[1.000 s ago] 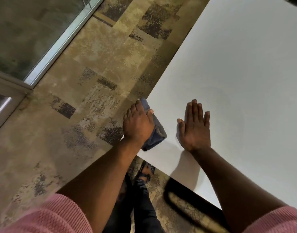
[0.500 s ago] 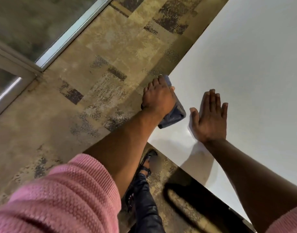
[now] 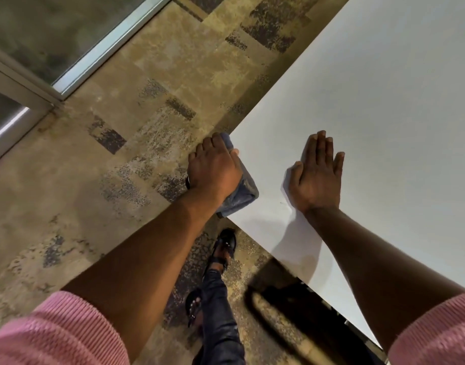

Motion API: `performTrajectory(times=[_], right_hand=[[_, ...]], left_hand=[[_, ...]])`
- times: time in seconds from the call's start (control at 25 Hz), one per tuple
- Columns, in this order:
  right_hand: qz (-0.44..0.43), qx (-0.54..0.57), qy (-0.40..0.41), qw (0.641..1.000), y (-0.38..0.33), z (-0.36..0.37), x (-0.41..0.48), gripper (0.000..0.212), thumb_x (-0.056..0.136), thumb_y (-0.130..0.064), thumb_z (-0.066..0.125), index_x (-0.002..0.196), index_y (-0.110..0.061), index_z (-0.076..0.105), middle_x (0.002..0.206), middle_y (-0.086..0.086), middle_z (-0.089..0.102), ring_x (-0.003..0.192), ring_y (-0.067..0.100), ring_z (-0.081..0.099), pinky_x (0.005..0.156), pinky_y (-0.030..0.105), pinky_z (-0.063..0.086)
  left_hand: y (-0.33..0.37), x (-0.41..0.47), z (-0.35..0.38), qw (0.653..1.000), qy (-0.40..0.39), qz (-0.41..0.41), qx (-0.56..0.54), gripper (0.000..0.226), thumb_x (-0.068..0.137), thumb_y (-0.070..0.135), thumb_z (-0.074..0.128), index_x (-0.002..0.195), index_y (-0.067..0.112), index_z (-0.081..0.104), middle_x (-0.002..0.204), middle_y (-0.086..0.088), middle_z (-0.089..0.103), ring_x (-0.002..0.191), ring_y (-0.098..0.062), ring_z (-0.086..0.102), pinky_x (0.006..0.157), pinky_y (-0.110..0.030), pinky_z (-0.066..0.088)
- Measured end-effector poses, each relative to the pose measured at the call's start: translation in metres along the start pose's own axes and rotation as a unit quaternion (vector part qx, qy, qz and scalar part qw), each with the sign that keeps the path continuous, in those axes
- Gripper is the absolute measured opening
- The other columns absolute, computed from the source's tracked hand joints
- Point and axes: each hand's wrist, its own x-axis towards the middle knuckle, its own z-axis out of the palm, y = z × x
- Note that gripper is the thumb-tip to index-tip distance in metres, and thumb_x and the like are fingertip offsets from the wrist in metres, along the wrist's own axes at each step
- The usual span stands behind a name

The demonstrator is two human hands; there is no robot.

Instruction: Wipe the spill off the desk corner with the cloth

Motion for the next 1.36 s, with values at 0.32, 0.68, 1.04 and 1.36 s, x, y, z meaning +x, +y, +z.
performTrajectory(times=[0.32, 0.68, 1.04, 1.36], right_hand=[[-0.003, -0.017, 0.008, 1.000, 0.002, 0.002, 0.001, 0.072, 0.103, -0.036, 0.021, 0.166, -0.004, 0.010, 0.175, 0.017, 0.007, 0.163, 0.032, 0.005, 0.131, 0.055, 0.004], [0.008, 0.022, -0.002, 1.000, -0.005, -0.006, -0.002, 0.073, 0.101, -0.033, 0.026, 0.166, -0.003, 0.010, 0.175, 0.016, 0.006, 0.163, 0.031, 0.003, 0.130, 0.056, 0.002], [0.000, 0.004, 0.016, 1.000, -0.003, 0.000, -0.002, 0.073, 0.101, -0.032, 0.028, 0.165, -0.001, 0.012, 0.175, 0.019, 0.008, 0.162, 0.034, 0.006, 0.130, 0.058, 0.004], [-0.014, -0.008, 0.043, 0.999, 0.000, 0.004, -0.002, 0.073, 0.101, -0.033, 0.026, 0.164, 0.002, 0.016, 0.173, 0.023, 0.014, 0.161, 0.038, 0.012, 0.129, 0.060, 0.008]], left_hand=[[0.050, 0.050, -0.009, 0.999, 0.004, 0.039, -0.020, 0.053, 0.105, 0.042, 0.047, 0.145, 0.007, 0.044, 0.139, -0.016, 0.059, 0.126, -0.034, 0.058, 0.097, -0.043, 0.046], [-0.030, -0.045, -0.010, 1.000, -0.002, -0.029, -0.009, 0.054, 0.107, 0.041, 0.041, 0.149, 0.006, 0.043, 0.140, -0.016, 0.057, 0.128, -0.033, 0.054, 0.101, -0.044, 0.042], [-0.010, -0.059, 0.005, 0.980, 0.074, -0.150, -0.112, 0.057, 0.109, 0.040, 0.038, 0.156, 0.008, 0.035, 0.156, -0.013, 0.045, 0.144, -0.031, 0.041, 0.114, -0.045, 0.034], [0.076, -0.131, 0.043, 0.883, 0.174, -0.275, -0.338, 0.072, 0.108, 0.024, 0.051, 0.158, -0.012, 0.015, 0.168, -0.034, 0.006, 0.159, -0.045, 0.006, 0.130, -0.037, -0.001]])
